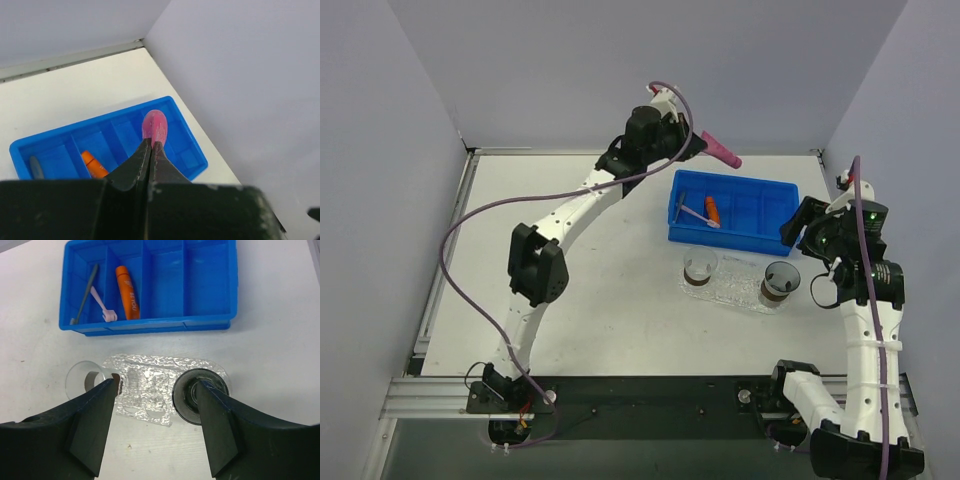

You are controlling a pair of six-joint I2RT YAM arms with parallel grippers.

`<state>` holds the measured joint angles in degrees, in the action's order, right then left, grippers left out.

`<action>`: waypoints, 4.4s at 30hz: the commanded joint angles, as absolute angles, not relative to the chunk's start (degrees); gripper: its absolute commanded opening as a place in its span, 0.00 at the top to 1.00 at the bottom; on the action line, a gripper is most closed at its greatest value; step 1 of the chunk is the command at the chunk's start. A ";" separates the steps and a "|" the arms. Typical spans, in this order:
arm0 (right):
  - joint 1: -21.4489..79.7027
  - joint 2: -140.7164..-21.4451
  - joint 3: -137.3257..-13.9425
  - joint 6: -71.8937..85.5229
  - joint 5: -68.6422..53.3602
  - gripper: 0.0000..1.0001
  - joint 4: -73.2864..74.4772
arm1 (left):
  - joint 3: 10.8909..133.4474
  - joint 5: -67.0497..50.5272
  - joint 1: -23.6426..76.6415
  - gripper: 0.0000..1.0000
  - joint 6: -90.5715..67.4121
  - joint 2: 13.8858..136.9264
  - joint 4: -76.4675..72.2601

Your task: Prepare toiletry sets of a toothbrush and toothpaste on the tray

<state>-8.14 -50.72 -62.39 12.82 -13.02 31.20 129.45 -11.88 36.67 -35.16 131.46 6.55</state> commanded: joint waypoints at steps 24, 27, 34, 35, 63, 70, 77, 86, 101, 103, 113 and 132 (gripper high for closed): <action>-2.29 -65.65 -83.50 15.99 -57.38 0.55 36.91 | 95.18 -54.66 40.59 1.00 -22.68 95.62 11.51; 0.34 -66.53 -82.79 16.61 -58.97 0.59 36.91 | 95.89 -56.77 42.36 1.00 -23.29 96.68 11.95; 4.31 -68.12 -82.36 17.49 -64.68 0.66 37.00 | 96.51 -58.88 44.03 1.00 -25.31 98.09 10.73; 4.48 -68.12 -81.48 17.14 -64.95 0.67 37.09 | 96.50 -59.15 44.12 1.00 -25.92 98.09 10.11; 5.10 -66.45 -76.91 16.61 -69.43 0.80 37.62 | 96.95 -59.50 43.95 1.00 -29.71 100.11 5.54; 5.01 -65.65 -76.20 16.52 -69.87 0.82 37.70 | 95.63 -59.15 43.59 1.00 -31.02 99.23 3.52; 5.10 -65.21 -76.20 16.35 -68.91 1.00 37.62 | 94.75 -57.84 43.51 1.00 -31.99 98.53 2.64; 5.01 -62.41 -79.01 16.25 -59.51 1.00 35.60 | 90.80 -55.73 42.89 0.77 -41.47 97.65 -8.86; 5.36 -56.17 -71.37 34.10 -50.28 1.00 4.49 | 82.44 -46.94 43.06 0.23 -63.37 98.08 -38.32; 5.80 -56.16 -71.10 34.19 -48.96 1.00 2.99 | 82.62 -46.32 43.42 0.23 -63.37 98.00 -38.50; 6.07 -55.28 -69.79 34.36 -47.81 1.00 2.02 | 81.30 -44.30 43.42 0.58 -66.18 98.35 -41.65; 5.98 -58.44 -72.24 30.59 -55.36 0.87 11.42 | 79.01 -49.90 40.52 1.00 -72.51 100.28 -49.40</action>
<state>5.72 -56.99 -69.69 32.71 -49.54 8.25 78.13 -47.13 42.54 -71.42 100.25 -43.53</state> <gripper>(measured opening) 0.070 0.251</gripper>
